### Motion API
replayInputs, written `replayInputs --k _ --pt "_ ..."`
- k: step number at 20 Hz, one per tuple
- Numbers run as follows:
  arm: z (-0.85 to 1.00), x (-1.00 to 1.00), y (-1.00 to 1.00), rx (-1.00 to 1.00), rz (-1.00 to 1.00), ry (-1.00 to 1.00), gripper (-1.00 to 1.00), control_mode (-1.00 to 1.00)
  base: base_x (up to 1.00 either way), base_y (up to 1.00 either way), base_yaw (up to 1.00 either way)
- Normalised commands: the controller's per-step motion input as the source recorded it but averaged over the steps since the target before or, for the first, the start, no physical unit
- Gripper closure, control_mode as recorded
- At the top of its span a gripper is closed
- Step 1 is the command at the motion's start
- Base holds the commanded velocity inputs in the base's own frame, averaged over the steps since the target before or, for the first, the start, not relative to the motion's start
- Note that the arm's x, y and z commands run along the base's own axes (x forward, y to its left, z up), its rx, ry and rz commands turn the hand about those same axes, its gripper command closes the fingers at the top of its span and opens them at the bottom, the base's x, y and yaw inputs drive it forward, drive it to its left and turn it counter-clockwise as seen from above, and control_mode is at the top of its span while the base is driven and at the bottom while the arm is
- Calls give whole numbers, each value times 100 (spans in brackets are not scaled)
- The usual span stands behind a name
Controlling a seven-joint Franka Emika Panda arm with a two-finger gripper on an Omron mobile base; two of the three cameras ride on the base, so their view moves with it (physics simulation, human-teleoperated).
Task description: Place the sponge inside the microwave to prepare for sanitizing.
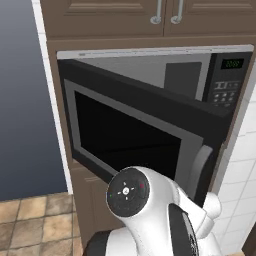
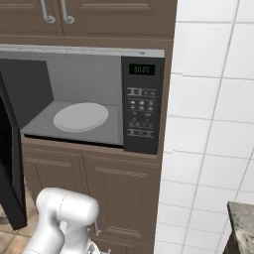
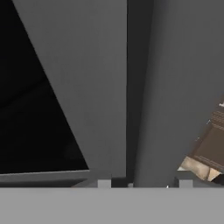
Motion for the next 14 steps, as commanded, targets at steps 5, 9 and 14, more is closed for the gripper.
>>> replayInputs --k 5,9,14 --pt "-24 0 73 -1 -5 -2 100 -100 0 0 0" --pt "-30 0 63 0 -1 0 100 -100 0 0 0" --pt "-21 3 59 0 -4 -1 100 -100 0 0 0"
